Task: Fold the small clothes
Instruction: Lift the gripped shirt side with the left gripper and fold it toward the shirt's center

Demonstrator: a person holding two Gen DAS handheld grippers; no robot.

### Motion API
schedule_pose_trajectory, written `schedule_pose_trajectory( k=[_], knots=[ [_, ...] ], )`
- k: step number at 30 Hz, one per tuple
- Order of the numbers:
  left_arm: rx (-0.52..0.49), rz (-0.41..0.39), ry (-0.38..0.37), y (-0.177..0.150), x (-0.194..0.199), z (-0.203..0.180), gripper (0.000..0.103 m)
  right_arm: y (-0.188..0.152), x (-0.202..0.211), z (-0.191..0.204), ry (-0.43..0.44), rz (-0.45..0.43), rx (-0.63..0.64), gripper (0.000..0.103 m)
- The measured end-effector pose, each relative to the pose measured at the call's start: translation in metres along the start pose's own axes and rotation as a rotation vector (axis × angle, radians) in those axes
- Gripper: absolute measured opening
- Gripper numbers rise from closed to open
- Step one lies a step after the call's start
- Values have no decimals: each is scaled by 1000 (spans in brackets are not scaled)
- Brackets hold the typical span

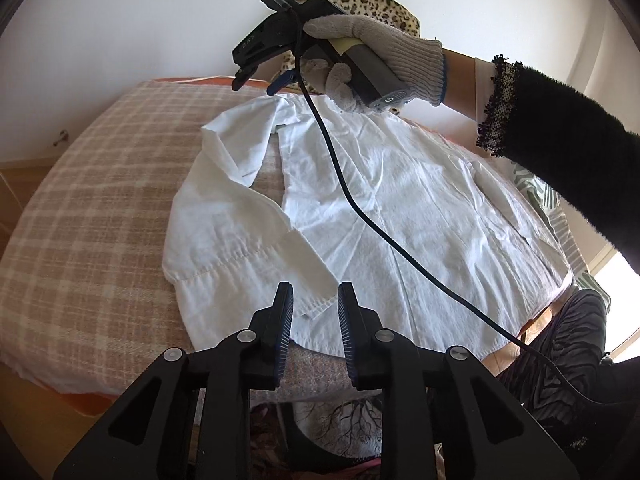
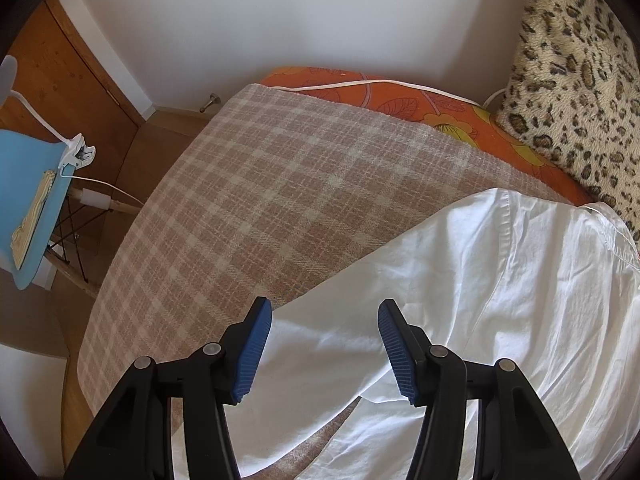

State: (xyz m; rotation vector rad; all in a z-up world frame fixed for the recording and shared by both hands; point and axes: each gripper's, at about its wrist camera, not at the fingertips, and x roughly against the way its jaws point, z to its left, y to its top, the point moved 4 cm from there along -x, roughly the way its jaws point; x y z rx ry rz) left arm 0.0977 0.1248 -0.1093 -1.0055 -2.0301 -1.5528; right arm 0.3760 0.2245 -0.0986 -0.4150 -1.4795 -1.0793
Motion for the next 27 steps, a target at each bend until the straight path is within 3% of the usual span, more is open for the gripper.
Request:
schedule_pose_trajectory(
  k=[4, 6, 7, 11, 13, 14, 20, 24, 27],
  knots=[
    [-63, 35, 39, -2, -18, -14, 37, -2, 4, 2, -3, -8, 2, 58],
    [-123, 32, 116, -1, -29, -21, 50, -1, 8, -1, 11, -14, -25, 59],
    [-140, 35, 159, 0, -35, -22, 51, -1, 10, -3, 19, -18, -35, 59],
    [-184, 71, 260, -1, -58, -17, 51, 2, 16, -8, 26, -33, -58, 63],
    [-202, 57, 256, -1, -61, -13, 34, 4, 15, -8, 40, -31, -67, 63],
    [-216, 49, 242, 0, -60, -11, 9, 5, 14, -8, 41, -30, -67, 63],
    [-52, -57, 98, 20, -8, 17, 4, 9, -2, 4, 40, 5, -23, 63],
    [81, -185, -20, 31, 47, 32, 4, 9, -20, 5, 4, 57, -3, 63],
    [40, -271, -77, 36, 76, 16, 4, 9, -29, -2, -12, 87, -37, 63]
  ],
)
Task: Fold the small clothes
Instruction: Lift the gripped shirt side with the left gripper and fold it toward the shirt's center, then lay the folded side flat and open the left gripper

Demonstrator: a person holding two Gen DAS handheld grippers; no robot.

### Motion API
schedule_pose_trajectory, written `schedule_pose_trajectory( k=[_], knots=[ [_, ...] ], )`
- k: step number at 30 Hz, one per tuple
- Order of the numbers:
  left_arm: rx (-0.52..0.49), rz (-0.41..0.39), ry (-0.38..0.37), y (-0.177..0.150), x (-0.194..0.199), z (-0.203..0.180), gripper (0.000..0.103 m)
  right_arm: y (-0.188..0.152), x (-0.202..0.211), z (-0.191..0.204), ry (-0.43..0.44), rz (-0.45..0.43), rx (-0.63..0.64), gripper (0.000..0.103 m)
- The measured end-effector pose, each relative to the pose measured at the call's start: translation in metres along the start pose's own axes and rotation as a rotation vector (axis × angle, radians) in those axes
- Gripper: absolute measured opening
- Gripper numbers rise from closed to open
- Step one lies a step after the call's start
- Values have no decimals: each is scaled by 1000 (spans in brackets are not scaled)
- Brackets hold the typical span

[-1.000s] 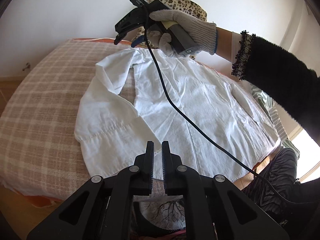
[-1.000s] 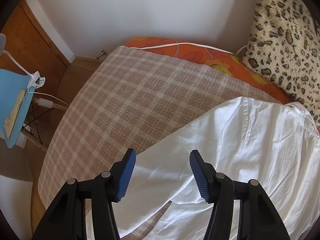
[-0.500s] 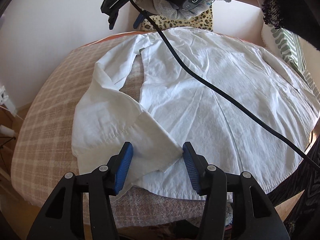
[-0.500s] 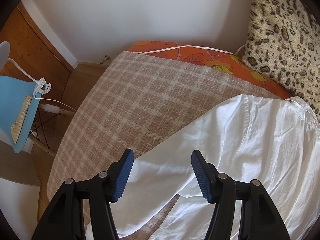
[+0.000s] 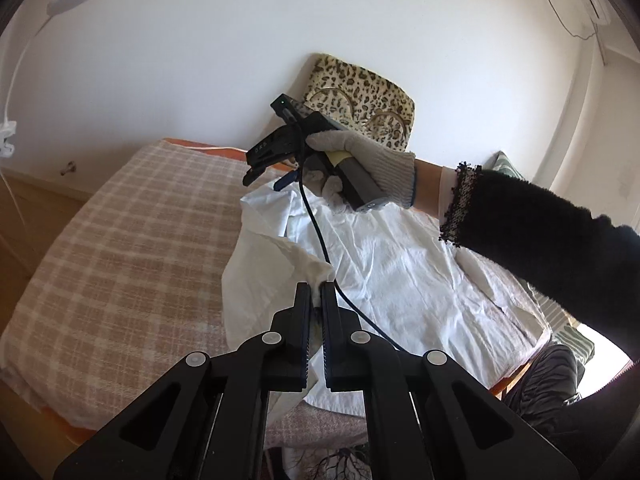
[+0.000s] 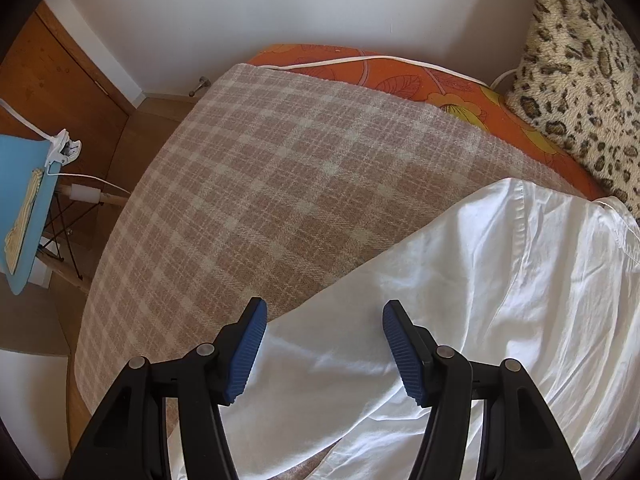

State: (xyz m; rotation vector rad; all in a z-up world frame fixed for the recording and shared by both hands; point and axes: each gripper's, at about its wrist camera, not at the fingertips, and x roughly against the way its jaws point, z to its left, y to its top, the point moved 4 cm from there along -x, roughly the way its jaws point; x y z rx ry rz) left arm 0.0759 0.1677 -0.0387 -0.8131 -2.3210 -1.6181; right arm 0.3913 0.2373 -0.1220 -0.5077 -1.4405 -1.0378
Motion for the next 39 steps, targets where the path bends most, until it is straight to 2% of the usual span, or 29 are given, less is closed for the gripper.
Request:
schedule_pose_trajectory(
  k=[2, 4, 8, 11, 12, 14, 15, 17, 20, 23, 25, 28, 32, 34, 38, 39],
  knots=[
    [-35, 7, -55, -4, 2, -16, 4, 2, -1, -2, 9, 6, -18, 63],
    [-86, 57, -76, -17, -9, -33, 4, 4, -1, 0, 4, 15, -16, 63],
    [-151, 154, -121, -45, -26, -57, 4, 2, -2, 6, -51, 53, 42, 63],
    [-191, 195, -128, -58, -32, -65, 4, -5, -8, 3, -107, 87, 61, 60],
    [-197, 202, -128, -60, -33, -67, 4, -8, -9, 0, -124, 98, 66, 57],
    [-202, 201, -121, -59, -34, -67, 4, -13, -10, -6, -165, 101, 84, 24],
    [-210, 196, -113, -57, -34, -67, 4, -14, -9, -10, -176, 95, 79, 19],
    [-225, 174, -85, -50, -31, -64, 4, -14, -3, -20, -144, 72, 41, 3],
    [-204, 127, -40, -30, -28, -47, 4, -7, 15, -35, -85, -4, -21, 0],
    [-204, 63, -4, -10, -21, -41, 4, 1, 37, -48, -5, -71, -83, 0],
    [-232, 52, -14, -7, -23, -46, 4, 3, 50, -62, 66, -110, -132, 0],
    [-278, 122, -55, -22, -42, -59, 4, -4, 54, -82, 100, -121, -170, 0],
    [-360, 257, -90, -60, -69, -79, 4, -26, 38, -112, 114, -76, -221, 1],
    [-385, 295, -91, -73, -76, -85, 4, -36, 29, -121, 78, -57, -221, 8],
    [-428, 321, -65, -83, -81, -91, 7, -47, 27, -133, 22, -60, -213, 30],
    [-426, 338, -63, -84, -81, -92, 10, -52, 29, -138, 19, -63, -216, 30]
  ],
)
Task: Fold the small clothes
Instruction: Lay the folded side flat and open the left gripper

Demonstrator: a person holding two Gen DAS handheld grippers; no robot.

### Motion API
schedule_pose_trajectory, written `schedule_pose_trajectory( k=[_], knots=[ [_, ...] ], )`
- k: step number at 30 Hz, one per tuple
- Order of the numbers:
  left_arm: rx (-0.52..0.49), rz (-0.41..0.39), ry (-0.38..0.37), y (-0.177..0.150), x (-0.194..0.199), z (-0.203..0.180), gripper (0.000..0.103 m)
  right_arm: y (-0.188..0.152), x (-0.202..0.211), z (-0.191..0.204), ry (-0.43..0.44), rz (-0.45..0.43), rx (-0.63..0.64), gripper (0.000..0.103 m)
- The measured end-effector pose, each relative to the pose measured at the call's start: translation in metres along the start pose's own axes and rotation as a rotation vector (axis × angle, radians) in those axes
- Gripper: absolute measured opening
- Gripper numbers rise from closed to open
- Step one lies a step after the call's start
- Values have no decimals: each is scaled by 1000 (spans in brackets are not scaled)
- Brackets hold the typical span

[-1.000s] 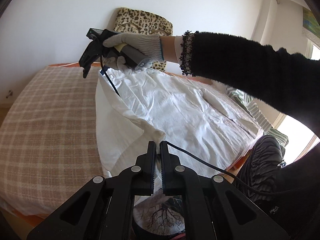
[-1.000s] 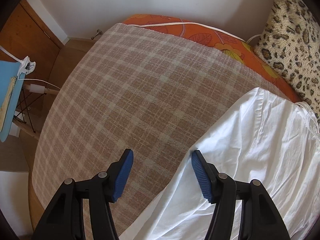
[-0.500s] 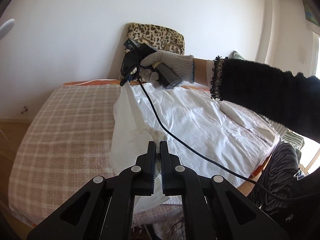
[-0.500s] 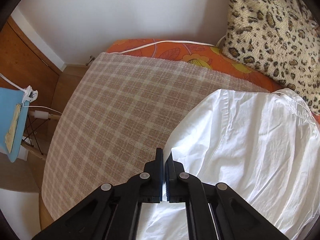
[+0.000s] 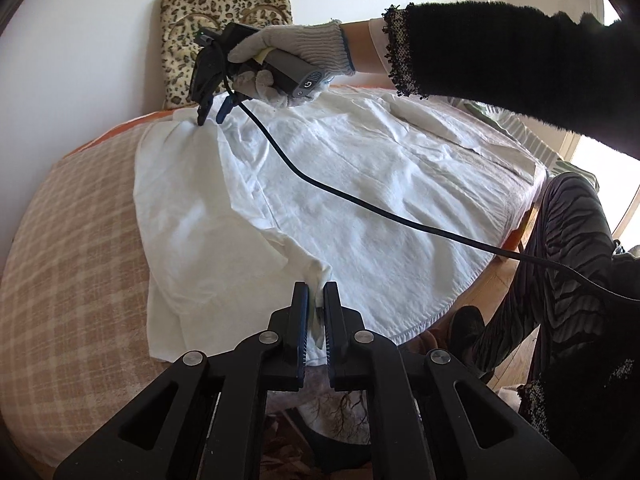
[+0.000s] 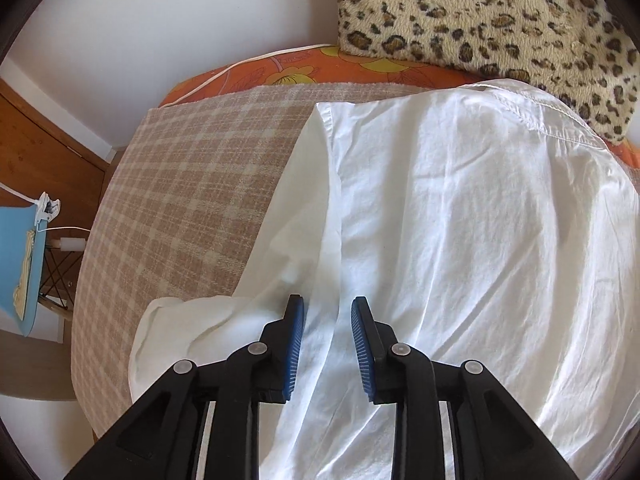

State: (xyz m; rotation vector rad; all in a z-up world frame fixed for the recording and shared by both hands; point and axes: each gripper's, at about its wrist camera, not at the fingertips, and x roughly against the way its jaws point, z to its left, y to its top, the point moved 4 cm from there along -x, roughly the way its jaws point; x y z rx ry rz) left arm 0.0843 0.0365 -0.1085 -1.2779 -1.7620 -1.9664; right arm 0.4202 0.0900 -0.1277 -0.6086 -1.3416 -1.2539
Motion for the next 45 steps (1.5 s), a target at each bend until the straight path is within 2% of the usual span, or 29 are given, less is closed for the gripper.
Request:
schedule_pose_trajectory(
  k=[1, 4, 6, 8, 10, 12, 14, 16, 20, 25, 26, 27, 30, 34, 38, 42, 44, 45],
  knots=[
    [12, 4, -5, -1, 2, 0, 10, -2, 2, -1, -19, -4, 8, 30],
    [53, -27, -29, -2, 19, -2, 21, -8, 17, 2, -178, -57, 111, 34],
    [90, -72, -26, -3, 34, 3, 33, -11, 32, 7, -214, -95, 149, 35],
    [140, -105, -28, -5, 46, 12, 33, -15, 45, 15, -203, -129, 174, 35],
    [190, -110, 8, -9, 48, 27, 33, -21, 51, 27, -170, -131, 212, 35],
    [278, -67, 39, -15, 38, 46, 33, -27, 51, 39, -137, -122, 239, 36],
    [362, -14, 25, -23, 26, 62, 33, -34, 46, 53, -108, -99, 267, 36],
    [412, 32, 39, -31, 14, 71, 33, -41, 41, 63, -128, -87, 308, 35],
    [433, 74, 45, -36, 5, 73, 33, -58, 35, 57, -162, -69, 319, 35],
    [391, 91, 64, -35, 2, 65, 33, -82, 27, 34, -256, -18, 333, 34],
    [392, 88, 59, -35, 2, 65, 30, -85, 26, 30, -269, -7, 333, 33],
    [393, 85, 53, -35, 2, 65, 18, -88, 26, 27, -274, 4, 330, 33],
    [400, 81, 45, -35, 0, 67, 8, -93, 31, 23, -229, 10, 296, 32],
    [409, 69, 37, -34, 0, 69, 5, -103, 28, 27, -124, 65, 258, 32],
    [419, 39, 48, -30, 10, 74, 3, -113, 23, 29, -48, 79, 218, 2],
    [414, -12, 90, -22, 27, 82, 3, -113, 36, 25, 24, 20, 163, 0],
    [405, -5, 120, -22, 28, 85, 3, -112, 43, 23, 66, -6, 137, 0],
    [415, 6, 108, -23, 26, 86, 3, -113, 44, 21, 76, -11, 130, 0]
  ],
)
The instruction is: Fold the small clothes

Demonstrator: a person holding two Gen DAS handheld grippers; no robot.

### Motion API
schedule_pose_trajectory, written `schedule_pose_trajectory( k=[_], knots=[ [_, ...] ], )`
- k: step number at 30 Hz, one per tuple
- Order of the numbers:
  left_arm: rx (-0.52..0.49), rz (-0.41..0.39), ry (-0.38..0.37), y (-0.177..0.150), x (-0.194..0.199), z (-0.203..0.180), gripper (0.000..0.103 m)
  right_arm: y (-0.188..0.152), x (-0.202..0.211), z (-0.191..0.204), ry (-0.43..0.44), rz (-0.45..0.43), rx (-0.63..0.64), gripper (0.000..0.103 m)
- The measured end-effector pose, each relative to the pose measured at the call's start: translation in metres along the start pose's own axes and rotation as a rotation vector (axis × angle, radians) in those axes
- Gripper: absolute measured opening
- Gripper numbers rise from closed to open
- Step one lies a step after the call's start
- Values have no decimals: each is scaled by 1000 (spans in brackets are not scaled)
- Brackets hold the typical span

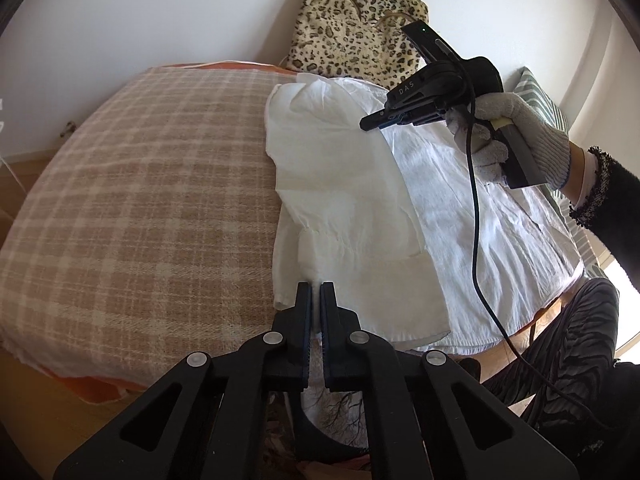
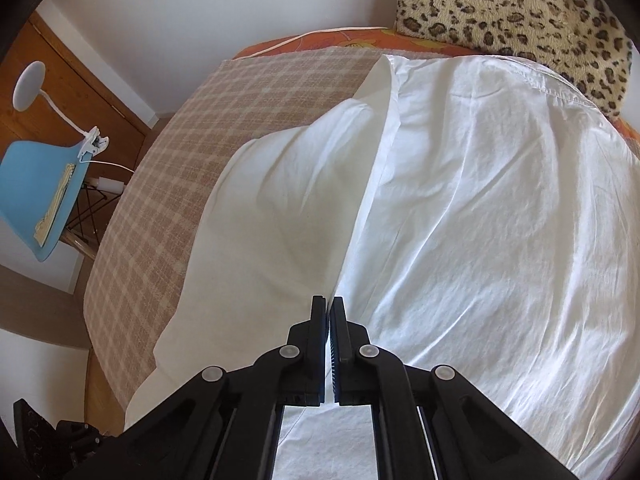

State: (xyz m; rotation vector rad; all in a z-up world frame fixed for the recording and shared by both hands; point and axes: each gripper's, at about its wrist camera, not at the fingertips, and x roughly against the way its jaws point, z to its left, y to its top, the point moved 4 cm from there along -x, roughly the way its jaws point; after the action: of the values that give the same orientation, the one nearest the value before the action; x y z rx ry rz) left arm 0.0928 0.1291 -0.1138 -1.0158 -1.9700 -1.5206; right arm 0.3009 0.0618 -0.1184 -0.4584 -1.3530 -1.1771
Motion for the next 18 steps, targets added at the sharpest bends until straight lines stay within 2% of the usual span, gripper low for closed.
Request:
schedule_pose_trajectory(
  k=[4, 7, 10, 11, 14, 18],
  knots=[
    [24, 28, 16, -6, -4, 1, 6, -7, -8, -7, -41, 25, 12, 1],
    [23, -10, 53, -1, 5, -1, 11, -11, -9, -5, -116, 36, 68, 4],
    [-5, -64, 30, 6, 16, -15, 12, -11, -2, -4, -169, 41, 83, 23],
    [-34, -71, 29, 7, 17, -22, 12, -11, 2, -3, -178, 35, 87, 25],
    [-112, -61, 3, 6, 11, -43, 12, -16, 16, 3, -162, 37, 88, 29],
    [-132, 17, -101, -2, -8, -62, 12, -37, 30, 22, -92, 47, 108, 30]
  ],
)
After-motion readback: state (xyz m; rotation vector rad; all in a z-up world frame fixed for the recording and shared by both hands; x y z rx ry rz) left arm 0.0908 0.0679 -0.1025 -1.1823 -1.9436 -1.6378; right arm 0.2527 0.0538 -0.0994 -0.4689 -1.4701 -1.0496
